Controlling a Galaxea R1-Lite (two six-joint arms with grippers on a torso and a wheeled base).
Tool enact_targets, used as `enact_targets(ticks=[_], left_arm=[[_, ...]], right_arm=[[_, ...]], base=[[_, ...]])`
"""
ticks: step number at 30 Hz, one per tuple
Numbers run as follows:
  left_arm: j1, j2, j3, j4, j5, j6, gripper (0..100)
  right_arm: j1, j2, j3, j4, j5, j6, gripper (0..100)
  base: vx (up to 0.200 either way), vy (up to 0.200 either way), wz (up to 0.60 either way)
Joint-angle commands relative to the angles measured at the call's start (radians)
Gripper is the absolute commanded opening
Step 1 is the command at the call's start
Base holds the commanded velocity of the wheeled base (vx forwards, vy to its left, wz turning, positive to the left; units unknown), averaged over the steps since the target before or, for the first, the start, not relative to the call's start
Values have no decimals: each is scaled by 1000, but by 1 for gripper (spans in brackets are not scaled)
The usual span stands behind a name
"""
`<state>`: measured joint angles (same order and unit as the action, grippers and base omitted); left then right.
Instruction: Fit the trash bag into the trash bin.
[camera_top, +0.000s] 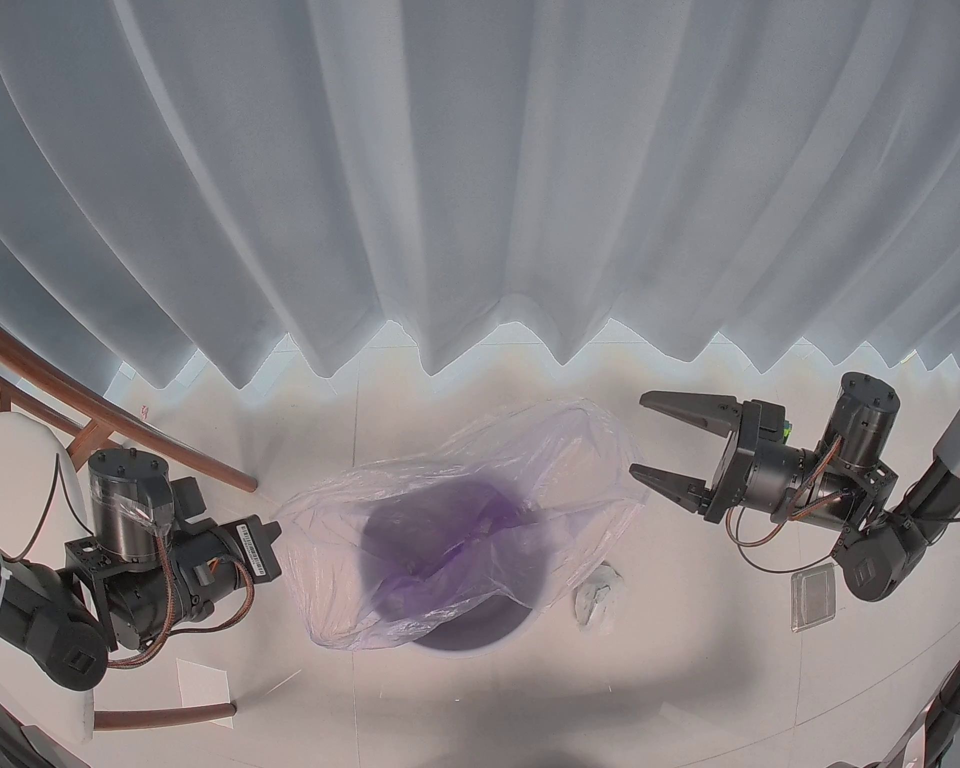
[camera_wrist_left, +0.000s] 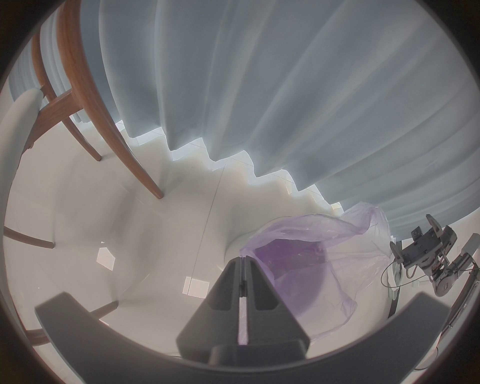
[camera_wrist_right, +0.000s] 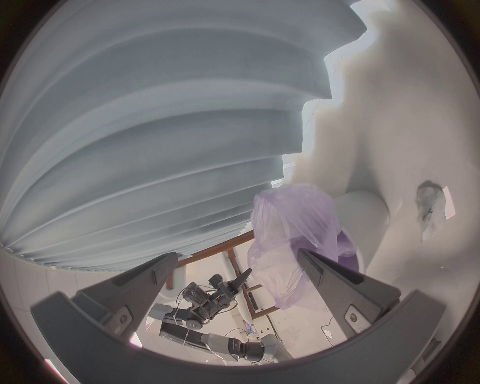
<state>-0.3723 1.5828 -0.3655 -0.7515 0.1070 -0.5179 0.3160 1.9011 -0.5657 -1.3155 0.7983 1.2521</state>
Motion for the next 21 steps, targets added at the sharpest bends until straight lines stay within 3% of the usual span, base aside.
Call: enact_targets(ticks=[1, 5, 8, 9, 11, 14, 17, 21], left_arm=[[0, 16, -1, -3, 2, -1, 0], [3, 31, -6, -3, -1, -2, 0], [6, 56, -6, -3, 2, -1, 0], [7, 63, -3, -3, 2, -1, 0], [7, 65, -1, -3, 3, -1, 0], [9, 62, 2, -3, 5, 1, 0], [1, 62, 14, -3, 11, 4, 0], [3, 65, 0, -12, 6, 12, 0]], right_arm=[[-40, -45, -75, 102, 1, -17, 100], [-60, -43, -111, 197, -1, -28, 100], [-63, -43, -129, 299, -4, -89, 100], [-67, -40, -149, 383, -25, -172, 100], [-67, -31, -177, 457, -110, -257, 100], [-51, -14, -214, 558, -297, -379, 100], [-11, -25, -192, 582, -314, -431, 100], [2, -40, -178, 579, -310, -436, 100]], base=[[0, 0, 0], [0, 0, 0], [0, 0, 0], [0, 0, 0], [0, 0, 0], [0, 0, 0], [0, 0, 0], [0, 0, 0]])
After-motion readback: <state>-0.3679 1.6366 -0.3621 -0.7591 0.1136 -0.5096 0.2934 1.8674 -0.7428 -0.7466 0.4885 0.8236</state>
